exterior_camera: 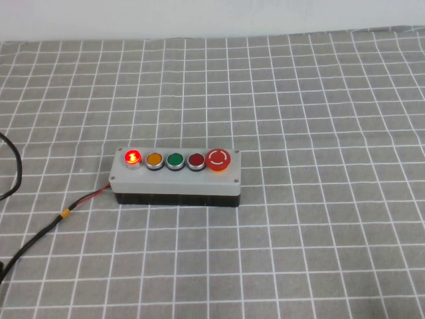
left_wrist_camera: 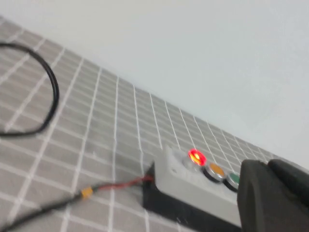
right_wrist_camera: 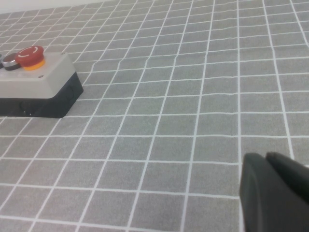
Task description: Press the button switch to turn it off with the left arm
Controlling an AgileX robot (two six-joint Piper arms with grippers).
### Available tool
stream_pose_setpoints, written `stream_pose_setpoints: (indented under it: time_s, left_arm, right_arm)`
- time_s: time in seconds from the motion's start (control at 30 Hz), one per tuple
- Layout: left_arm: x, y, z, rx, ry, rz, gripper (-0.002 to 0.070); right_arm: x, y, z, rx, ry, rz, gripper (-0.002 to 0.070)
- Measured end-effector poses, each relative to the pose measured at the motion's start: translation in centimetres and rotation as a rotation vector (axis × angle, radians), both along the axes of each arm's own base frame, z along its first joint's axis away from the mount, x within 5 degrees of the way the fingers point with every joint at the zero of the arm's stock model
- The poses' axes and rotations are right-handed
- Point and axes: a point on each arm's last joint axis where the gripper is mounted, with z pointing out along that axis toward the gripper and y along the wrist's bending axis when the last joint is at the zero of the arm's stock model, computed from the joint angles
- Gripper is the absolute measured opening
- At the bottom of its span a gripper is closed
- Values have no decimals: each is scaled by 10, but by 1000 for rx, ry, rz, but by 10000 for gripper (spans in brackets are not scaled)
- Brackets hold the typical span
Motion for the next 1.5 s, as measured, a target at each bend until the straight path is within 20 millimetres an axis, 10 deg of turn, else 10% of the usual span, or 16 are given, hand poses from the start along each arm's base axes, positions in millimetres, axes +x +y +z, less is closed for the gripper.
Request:
stream_pose_setpoints:
  time_s: [0.3,0.73,1.07,1.5]
  left_arm:
    - [22,-19,50,80,393,-187,-3]
    - [156,-43,112,461,842,-468,-3]
    - [250,-61,106,507,879,-519,-3]
    - [313,-94,68,590,996,-628,-3]
  right_arm:
    - [0,0,0,2,0,0,-18]
    - [0,0,0,3,1,0,-18]
    - [0,0,0,7,1,1,-18]
    - [0,0,0,7,1,1,-18]
